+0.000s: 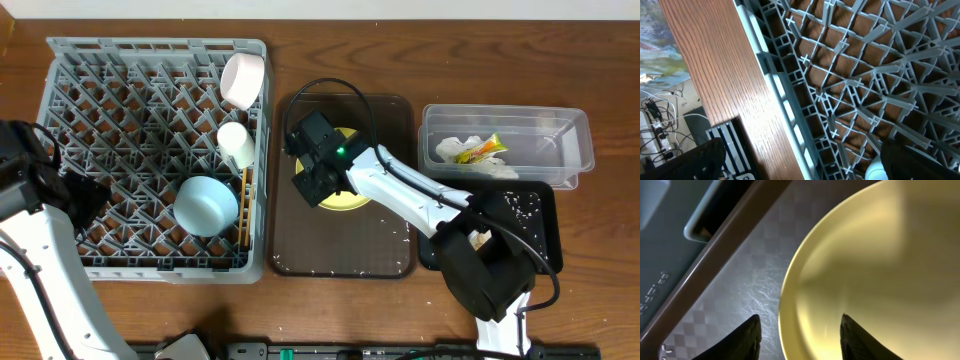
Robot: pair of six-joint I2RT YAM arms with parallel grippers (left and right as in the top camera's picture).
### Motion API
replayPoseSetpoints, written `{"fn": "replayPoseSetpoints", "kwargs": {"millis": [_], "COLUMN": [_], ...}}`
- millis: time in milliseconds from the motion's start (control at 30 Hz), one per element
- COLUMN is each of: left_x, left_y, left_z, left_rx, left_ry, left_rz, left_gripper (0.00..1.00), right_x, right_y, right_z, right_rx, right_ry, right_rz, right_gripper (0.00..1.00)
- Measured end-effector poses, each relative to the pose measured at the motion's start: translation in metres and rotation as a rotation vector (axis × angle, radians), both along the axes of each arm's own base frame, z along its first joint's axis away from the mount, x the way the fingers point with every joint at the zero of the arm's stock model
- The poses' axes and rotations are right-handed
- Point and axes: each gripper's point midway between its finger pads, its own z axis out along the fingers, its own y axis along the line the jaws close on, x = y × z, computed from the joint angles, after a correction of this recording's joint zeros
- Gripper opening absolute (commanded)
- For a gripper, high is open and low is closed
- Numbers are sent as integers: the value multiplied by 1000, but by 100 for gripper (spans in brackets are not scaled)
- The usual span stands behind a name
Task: Sort waste into correct bins and load items into the dishwasher
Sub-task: 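Lift the yellow plate and carry it left toward the dish rack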
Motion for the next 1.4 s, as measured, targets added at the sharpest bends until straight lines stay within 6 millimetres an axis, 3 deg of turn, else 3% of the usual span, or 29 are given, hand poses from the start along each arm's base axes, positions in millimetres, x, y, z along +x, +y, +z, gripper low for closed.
{"fn": "replayPoseSetpoints", "kwargs": {"millis": [433,467,533,567,700,800,1000,1067,1100,1400], "left_x": [0,0,0,0,0,0,0,0,0,0], "left_y": [0,0,0,0,0,0,0,0,0,0], "left_z": [0,0,0,0,0,0,0,0,0,0], "left_rx": [0,0,0,0,0,0,0,0,0,0], "left_ry": [0,0,0,0,0,0,0,0,0,0], "left_rz": [0,0,0,0,0,0,0,0,0,0], "left_gripper": [100,100,100,100,100,100,100,100,100,100], "right_x": [-13,-13,-14,-15,-17,-18,-13,-13,-14,-12], "right_y": [11,11,8,7,2,0,-3,-6,-7,-9], "right_z": [-2,-3,-6,-7,-19,-26,-31,-33,-33,-29], "right_rx": [2,0,-10,-14,-23,-26,-28,-37,-40,-71], "right_ry": [7,8,10,11,5,-5,-48,-53,-52,-97], "right_rz": [39,39,35,37,37,37,31,20,22,26], "right_gripper": [43,46,77,99,99,79,22,11,7,1]}}
